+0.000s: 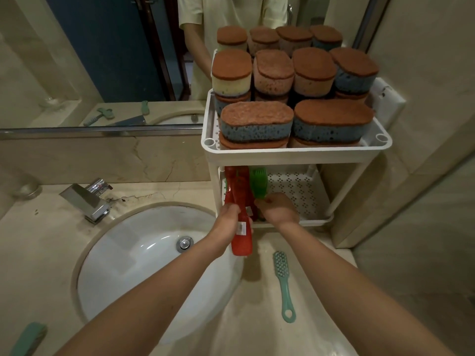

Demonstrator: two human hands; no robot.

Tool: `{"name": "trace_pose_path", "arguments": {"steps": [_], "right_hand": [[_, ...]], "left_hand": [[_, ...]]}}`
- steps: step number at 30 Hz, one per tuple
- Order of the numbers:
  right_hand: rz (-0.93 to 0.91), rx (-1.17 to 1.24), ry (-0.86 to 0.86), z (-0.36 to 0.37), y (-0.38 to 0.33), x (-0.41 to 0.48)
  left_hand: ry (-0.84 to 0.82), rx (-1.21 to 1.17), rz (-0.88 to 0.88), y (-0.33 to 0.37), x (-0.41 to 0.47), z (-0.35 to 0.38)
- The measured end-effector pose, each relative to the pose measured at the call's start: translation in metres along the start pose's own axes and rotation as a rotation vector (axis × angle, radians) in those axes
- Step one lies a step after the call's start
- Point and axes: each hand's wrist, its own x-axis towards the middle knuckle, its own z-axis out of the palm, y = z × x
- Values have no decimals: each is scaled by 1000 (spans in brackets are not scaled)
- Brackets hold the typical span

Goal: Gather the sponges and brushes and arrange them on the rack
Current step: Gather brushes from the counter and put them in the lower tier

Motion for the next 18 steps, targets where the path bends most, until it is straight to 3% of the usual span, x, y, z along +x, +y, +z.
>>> {"name": "trace_pose_path", "arguments": {"steps": [6,14,18], "right_hand": [[60,432,21,-1,8,-16],[86,465,-63,-24,13,-22],[89,468,-48,-30,14,-15]], "left_hand": [[153,0,73,10,21,27],[126,33,109,17,38,43],[122,252,179,12,44,44]]}}
